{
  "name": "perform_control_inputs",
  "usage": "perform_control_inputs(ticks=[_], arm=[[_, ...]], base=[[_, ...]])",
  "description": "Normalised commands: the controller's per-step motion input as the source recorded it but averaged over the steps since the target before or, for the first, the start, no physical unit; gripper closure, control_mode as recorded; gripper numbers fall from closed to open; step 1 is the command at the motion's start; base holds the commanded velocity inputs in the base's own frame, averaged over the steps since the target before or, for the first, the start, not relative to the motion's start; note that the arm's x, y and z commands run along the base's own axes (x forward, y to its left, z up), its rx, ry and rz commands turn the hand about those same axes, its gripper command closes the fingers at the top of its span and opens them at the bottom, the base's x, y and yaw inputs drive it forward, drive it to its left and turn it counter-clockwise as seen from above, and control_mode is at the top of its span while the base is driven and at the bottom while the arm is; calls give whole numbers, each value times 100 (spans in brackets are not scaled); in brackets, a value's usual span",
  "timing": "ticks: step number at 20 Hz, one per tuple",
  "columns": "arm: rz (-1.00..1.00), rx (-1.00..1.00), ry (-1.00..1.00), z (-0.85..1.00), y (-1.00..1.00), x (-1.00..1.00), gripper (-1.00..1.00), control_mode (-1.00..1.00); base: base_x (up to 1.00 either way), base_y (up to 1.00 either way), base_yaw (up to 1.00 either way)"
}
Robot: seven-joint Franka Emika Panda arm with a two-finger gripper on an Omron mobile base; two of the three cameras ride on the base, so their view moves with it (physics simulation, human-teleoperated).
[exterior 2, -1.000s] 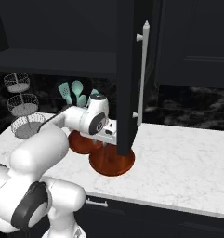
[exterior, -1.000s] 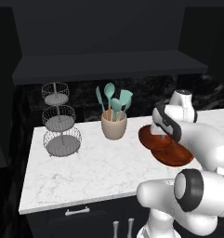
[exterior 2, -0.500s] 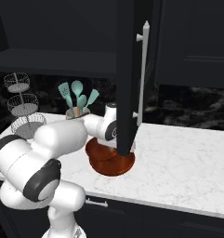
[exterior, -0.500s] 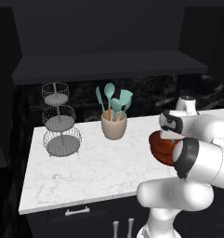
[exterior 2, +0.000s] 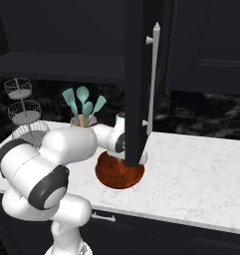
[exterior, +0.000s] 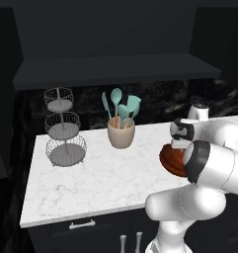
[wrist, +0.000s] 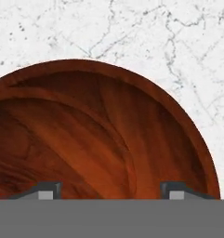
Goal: Pick up the bowls on the counter and stack them on top of one another in the open cabinet. Place the smaller bowl on top of the larger bowl.
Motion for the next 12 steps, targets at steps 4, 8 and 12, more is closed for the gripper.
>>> perform_control_inputs(ticks=[4, 8, 12], arm=[[0, 10, 1, 25, -94, -37, -100, -100], [0, 0, 1, -34, -55, -2, -100, -100], [0, 7, 0, -42, -4, 0, -100, -100]], base=[[0, 0, 0], [0, 0, 0], [0, 0, 0]])
